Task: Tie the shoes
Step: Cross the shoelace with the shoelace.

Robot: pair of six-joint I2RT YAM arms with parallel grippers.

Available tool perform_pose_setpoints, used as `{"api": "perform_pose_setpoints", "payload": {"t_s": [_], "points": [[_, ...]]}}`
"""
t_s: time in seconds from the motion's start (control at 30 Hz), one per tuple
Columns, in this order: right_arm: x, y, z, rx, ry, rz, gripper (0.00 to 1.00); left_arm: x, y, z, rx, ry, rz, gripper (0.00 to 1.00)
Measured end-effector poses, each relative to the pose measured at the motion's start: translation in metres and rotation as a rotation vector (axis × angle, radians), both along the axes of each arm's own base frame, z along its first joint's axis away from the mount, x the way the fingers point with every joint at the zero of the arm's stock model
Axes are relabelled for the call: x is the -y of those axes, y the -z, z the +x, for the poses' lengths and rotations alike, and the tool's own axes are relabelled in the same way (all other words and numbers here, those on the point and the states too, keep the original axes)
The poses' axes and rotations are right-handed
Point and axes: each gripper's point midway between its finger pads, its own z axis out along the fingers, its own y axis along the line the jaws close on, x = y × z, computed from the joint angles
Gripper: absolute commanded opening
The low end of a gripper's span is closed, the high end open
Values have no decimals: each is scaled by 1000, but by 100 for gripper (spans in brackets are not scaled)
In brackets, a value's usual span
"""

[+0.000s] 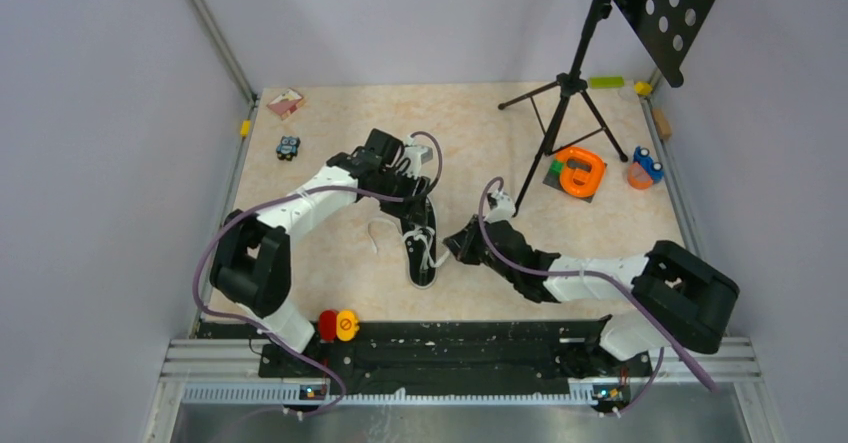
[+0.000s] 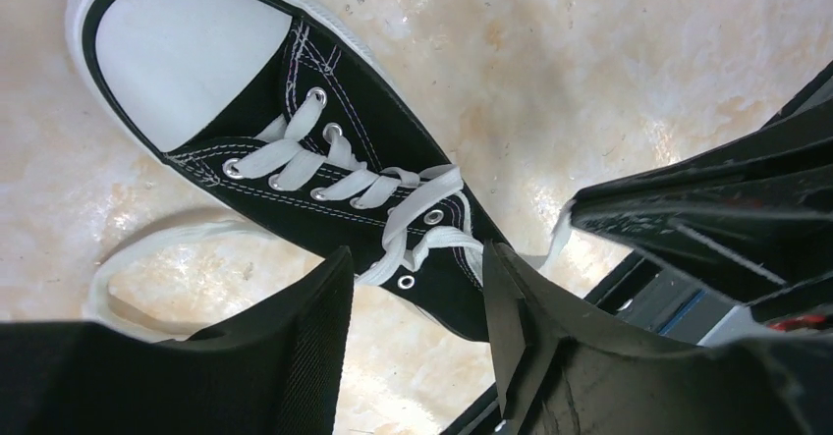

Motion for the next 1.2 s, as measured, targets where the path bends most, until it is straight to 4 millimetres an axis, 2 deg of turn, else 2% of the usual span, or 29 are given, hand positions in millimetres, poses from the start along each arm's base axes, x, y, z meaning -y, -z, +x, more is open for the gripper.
{"api": "perform_pose_setpoints", "payload": {"t_s": [0.17,0.37,0.67,0.9,1.07,1.13,1.2], "points": [[29,-1,-9,5,52,-13,0,0,-3,0,14,-11,-8,51],[50,1,-13,4,102,-31,0,4,-2,0,19,-3,-13,51],[54,2,-13,0,123,-37,0,11,13,-4,19,26,35,50],[53,2,-12,-6,128,-28,0,5,27,-1,24,20,96,42],[53,2,-13,-9,130,-24,0,5,28,-1,29,21,107,29],[53,3,-13,-10,130,-26,0,5,28,-1,30,21,109,28],[53,3,-13,-10,130,-26,0,6,28,-2,30,24,108,31]]}}
